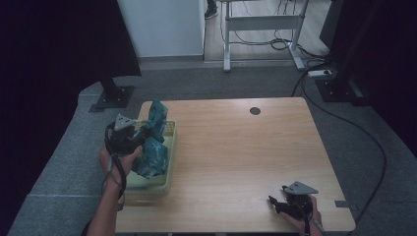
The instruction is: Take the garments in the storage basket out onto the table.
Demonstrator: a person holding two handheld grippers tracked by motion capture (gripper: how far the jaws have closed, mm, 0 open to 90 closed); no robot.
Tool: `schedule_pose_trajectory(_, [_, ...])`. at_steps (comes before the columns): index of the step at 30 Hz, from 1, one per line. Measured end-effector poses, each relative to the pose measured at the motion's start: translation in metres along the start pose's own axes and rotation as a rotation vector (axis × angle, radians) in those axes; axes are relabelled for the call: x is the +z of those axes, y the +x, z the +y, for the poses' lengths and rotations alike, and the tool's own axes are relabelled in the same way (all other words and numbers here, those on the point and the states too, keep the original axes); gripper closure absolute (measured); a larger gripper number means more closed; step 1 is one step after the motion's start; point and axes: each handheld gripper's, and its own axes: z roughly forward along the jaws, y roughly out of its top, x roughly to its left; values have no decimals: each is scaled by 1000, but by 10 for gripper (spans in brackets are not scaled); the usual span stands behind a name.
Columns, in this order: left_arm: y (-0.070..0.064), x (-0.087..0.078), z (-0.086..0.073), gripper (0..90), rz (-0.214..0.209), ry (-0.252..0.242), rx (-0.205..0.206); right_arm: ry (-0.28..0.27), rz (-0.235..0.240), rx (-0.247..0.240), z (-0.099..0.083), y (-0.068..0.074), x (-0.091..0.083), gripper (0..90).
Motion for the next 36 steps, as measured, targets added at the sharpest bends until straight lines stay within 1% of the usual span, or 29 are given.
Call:
schedule_pose_trajectory(25, [-12, -3, 9, 840, -10, -27, 26, -1, 0, 0, 0, 0, 0, 311])
schedule_pose_trajectory(36, [-20, -2, 11, 840, -27, -36, 37, 0, 0, 0, 0, 0, 0, 312])
